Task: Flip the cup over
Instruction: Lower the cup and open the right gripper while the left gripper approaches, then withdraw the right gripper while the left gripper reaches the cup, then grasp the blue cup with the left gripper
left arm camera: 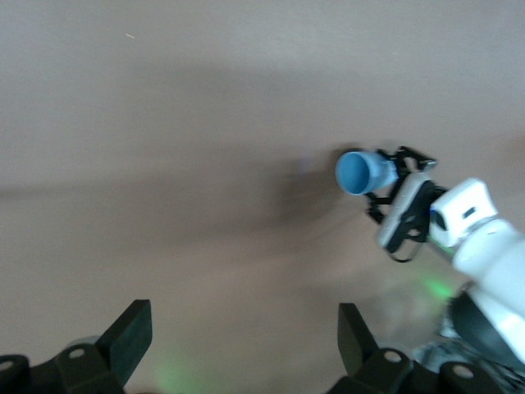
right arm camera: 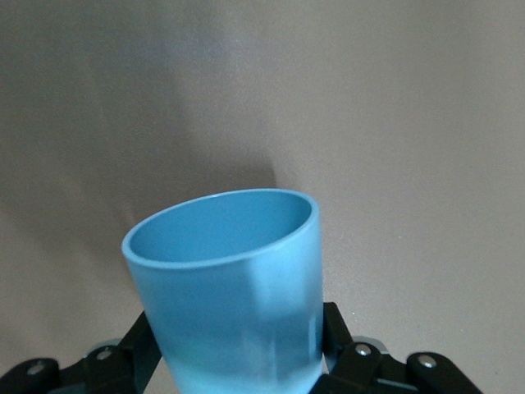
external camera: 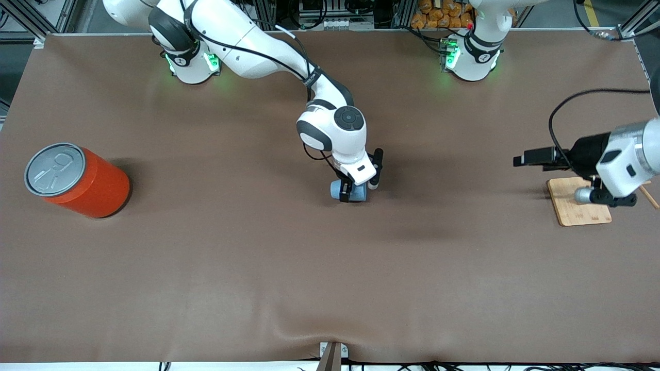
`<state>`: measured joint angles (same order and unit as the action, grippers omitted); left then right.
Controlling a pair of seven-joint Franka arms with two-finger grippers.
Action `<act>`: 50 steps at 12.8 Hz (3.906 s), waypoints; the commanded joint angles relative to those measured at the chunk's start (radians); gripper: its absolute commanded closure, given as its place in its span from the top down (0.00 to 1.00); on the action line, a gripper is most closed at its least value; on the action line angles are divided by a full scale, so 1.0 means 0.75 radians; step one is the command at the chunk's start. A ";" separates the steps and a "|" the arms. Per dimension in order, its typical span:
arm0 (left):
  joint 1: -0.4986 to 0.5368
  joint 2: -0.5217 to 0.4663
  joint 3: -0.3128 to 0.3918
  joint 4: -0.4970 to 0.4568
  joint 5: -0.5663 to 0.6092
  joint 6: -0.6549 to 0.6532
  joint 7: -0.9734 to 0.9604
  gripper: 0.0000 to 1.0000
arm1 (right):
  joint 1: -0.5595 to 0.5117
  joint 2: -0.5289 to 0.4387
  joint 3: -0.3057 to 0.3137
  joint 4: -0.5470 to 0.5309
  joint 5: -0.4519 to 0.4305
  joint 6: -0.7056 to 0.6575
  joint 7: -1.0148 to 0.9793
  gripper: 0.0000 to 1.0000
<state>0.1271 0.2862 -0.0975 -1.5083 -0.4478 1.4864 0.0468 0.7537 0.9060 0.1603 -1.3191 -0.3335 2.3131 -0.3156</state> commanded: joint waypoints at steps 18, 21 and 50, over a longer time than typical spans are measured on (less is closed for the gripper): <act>-0.329 0.479 -0.025 -0.118 -0.501 0.637 -0.056 1.00 | -0.139 -0.367 0.118 0.051 0.100 -0.464 0.016 1.00; -0.425 0.520 -0.023 -0.102 -0.552 0.797 -0.134 1.00 | -0.301 -0.512 0.109 0.071 0.225 -0.639 0.022 1.00; -0.728 0.419 0.009 -0.120 -0.217 1.025 -0.692 0.00 | -1.074 -1.220 -0.116 -0.213 0.483 -1.112 0.748 1.00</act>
<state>-0.4470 0.6782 -0.0941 -1.5791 -0.6778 2.3244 -0.4317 -0.0597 -0.0687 0.0897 -1.6041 0.0278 1.5389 0.2604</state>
